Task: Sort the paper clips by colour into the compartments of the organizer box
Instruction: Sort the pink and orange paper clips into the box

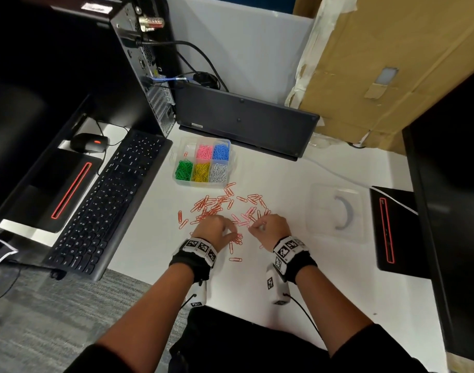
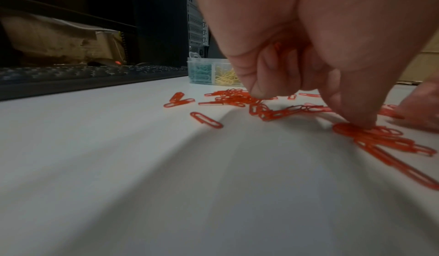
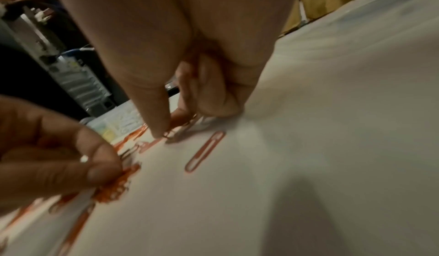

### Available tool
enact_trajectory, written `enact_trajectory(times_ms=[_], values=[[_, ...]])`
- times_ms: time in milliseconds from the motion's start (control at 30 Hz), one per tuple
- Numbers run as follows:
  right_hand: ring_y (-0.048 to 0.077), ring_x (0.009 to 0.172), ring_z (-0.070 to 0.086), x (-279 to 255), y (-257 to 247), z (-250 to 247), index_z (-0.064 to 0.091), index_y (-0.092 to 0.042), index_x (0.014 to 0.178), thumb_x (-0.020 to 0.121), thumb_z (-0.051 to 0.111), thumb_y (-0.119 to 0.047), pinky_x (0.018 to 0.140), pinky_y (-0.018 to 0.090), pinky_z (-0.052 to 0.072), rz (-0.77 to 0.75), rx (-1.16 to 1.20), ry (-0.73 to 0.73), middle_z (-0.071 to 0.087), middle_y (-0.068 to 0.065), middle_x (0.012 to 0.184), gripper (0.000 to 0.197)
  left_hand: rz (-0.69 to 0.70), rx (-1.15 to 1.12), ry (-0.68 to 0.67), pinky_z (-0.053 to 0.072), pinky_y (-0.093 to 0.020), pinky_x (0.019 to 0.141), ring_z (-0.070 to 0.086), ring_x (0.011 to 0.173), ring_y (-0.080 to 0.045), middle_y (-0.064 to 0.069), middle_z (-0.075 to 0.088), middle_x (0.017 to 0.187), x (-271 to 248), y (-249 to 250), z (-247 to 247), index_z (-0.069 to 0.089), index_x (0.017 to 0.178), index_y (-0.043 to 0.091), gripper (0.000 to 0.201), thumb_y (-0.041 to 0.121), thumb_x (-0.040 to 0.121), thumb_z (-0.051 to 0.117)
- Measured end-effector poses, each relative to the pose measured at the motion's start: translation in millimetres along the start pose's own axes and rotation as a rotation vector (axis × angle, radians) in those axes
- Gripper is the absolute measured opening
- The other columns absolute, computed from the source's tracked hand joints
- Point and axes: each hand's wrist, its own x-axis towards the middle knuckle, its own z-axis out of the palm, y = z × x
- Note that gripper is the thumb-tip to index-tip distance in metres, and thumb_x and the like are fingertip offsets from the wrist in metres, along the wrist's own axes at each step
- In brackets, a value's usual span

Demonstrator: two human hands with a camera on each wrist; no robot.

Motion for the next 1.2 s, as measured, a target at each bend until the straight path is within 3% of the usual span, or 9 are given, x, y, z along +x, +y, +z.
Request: enact_trajectory(times_ms=[67,233,400,500,600,733,833,967,1200], values=[[0.006,0.063,0.057,1.9,8.7,-4.5,0.074,-0.008,0.083,0.086,0.072,-0.027,0.061,0.012,0.047,0.013,0.132,-0.068,0.062,-0.005,0.070,0.019,-0.010,0.018,-0.024,0.046,-0.023,0.073,0.060,0.080,-0.015,0.006,0.062,0.080,2.0,1.3,0.4,0.072,0.087,0.024,0.010,0.033,0.086,0.068],[0.015,0.071,0.059,-6.3,23.5,-23.7,0.068,0.000,0.095,0.093,0.063,-0.005,0.060,0.021,0.051,0.191,0.957,-0.253,0.067,0.009,0.081,0.007,-0.039,-0.043,-0.021,0.050,-0.027,0.075,0.063,0.082,-0.018,0.003,0.065,0.082,2.0,-2.2,4.6,0.069,0.094,0.016,0.015,0.028,0.092,0.061],[0.013,0.068,0.057,-5.6,23.9,-30.1,0.065,0.001,0.118,0.095,0.056,-0.002,0.060,0.021,0.051,0.229,1.248,-0.347,0.061,0.005,0.077,0.024,-0.094,-0.305,0.079,0.037,-0.020,0.066,0.054,0.071,-0.009,0.005,0.061,0.082,-2.8,4.2,2.2,0.060,0.090,0.012,0.012,0.021,0.096,0.053],[0.014,0.067,0.060,-2.9,16.3,-26.2,0.068,-0.003,0.100,0.096,0.058,-0.014,0.058,0.022,0.053,0.296,1.285,-0.379,0.063,0.005,0.078,0.015,-0.155,-0.320,0.073,0.033,-0.024,0.064,0.050,0.071,-0.015,-0.002,0.056,0.081,-4.4,5.5,0.1,0.050,0.087,0.011,0.014,0.018,0.099,0.046],[0.011,0.058,0.051,4.8,10.1,-16.2,0.067,-0.008,0.082,0.089,0.070,-0.020,0.051,0.020,0.044,0.251,1.053,-0.286,0.055,0.003,0.070,0.014,-0.216,-0.328,0.094,0.031,-0.027,0.064,0.049,0.076,-0.022,-0.007,0.057,0.082,-3.9,1.0,-1.8,0.047,0.081,0.013,0.021,0.021,0.100,0.043],[0.008,0.054,0.036,18.4,8.2,-5.5,0.076,-0.019,0.081,0.069,0.088,-0.026,0.053,0.016,0.034,-0.064,0.392,-0.010,0.046,-0.002,0.060,0.019,-0.275,-0.364,0.127,0.036,-0.030,0.066,0.053,0.078,-0.026,-0.007,0.060,0.082,0.0,-3.6,-0.5,0.048,0.080,0.014,0.028,0.032,0.101,0.043],[0.004,0.049,0.037,23.2,0.3,-0.8,0.073,-0.018,0.088,0.066,0.090,-0.022,0.054,0.012,0.033,-0.190,0.223,0.038,0.043,-0.012,0.056,0.027,-0.284,-0.386,0.130,0.048,-0.033,0.074,0.062,0.086,-0.031,-0.008,0.064,0.091,3.4,-2.3,-0.4,0.053,0.102,0.015,0.013,0.025,0.100,0.044],[0.007,0.079,0.061,30.0,-3.9,1.8,0.074,-0.020,0.098,0.072,0.086,-0.027,0.076,0.022,0.051,-0.219,0.050,0.004,0.071,-0.007,0.092,0.029,-0.223,-0.353,0.128,0.041,-0.025,0.092,0.058,0.112,-0.027,-0.009,0.062,0.125,10.6,0.5,-3.0,0.057,0.125,0.013,0.035,0.003,0.097,0.039],[0.023,0.096,0.065,33.9,-16.1,1.1,0.072,-0.017,0.102,0.093,0.064,-0.031,0.082,0.032,0.053,-0.252,-0.331,-0.098,0.070,0.004,0.104,0.019,-0.102,-0.138,0.035,0.050,-0.030,0.075,0.061,0.081,-0.020,0.001,0.068,0.085,27.0,-0.8,-8.7,0.063,0.100,0.027,0.016,0.023,0.094,0.049]])
